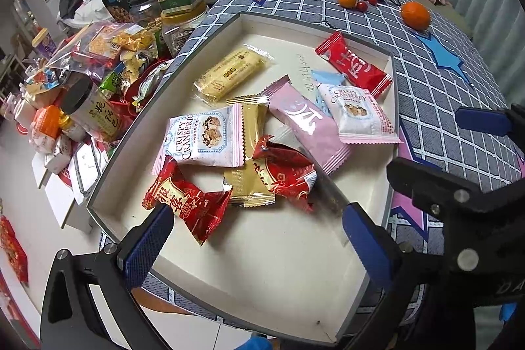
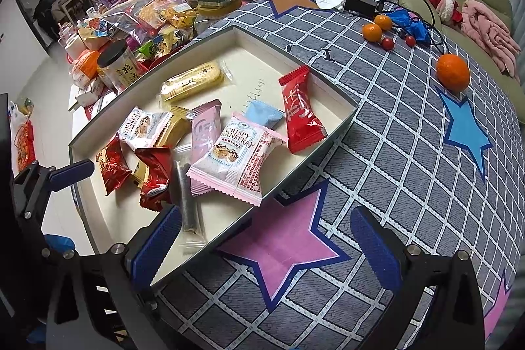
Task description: Organize snacks
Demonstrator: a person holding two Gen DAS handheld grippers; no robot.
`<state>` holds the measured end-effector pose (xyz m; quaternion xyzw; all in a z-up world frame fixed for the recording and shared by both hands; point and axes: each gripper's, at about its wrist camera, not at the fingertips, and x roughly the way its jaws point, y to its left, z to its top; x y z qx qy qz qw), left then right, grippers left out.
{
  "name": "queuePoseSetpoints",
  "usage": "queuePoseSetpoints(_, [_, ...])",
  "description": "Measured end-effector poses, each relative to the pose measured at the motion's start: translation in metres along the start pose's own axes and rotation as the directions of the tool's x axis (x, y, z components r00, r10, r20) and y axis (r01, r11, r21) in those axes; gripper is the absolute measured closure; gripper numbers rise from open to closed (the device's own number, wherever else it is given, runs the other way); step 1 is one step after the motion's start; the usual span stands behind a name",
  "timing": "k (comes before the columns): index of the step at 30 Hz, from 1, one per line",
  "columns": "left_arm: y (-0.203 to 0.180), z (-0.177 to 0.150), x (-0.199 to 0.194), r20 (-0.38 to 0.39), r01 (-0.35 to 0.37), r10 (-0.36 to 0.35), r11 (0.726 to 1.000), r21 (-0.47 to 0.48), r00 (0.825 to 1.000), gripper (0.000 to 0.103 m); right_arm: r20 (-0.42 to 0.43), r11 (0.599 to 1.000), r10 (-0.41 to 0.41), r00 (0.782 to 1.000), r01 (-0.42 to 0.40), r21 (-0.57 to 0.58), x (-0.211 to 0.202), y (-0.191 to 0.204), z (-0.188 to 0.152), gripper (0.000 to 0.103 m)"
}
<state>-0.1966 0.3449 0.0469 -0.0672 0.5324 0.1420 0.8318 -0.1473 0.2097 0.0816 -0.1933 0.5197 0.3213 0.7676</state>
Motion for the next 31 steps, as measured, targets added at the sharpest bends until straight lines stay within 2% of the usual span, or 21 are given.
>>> queuePoseSetpoints(18, [-0.0031, -0.0014, -0.0013, 0.009, -0.020, 0.020, 1.000, 0.016, 1.000, 0.000, -0.005, 1.000, -0.001, 1.000, 0.001, 0.001, 0.0015, -0.0002, -0.0023, 0.000])
queuePoseSetpoints(26, [-0.0020, -0.0014, 0.0019, -0.004, -0.017, 0.017, 1.000, 0.007, 1.000, 0.000, -0.004, 1.000, -0.001, 1.000, 0.001, 0.000, 0.0017, 0.0002, -0.0023, 0.000])
queuePoseSetpoints(31, [-0.0025, -0.0021, -0.0012, 0.015, -0.003, 0.003, 1.000, 0.008, 1.000, 0.000, -0.004, 1.000, -0.001, 1.000, 0.001, 0.000, 0.0017, 0.0003, -0.0027, 0.000])
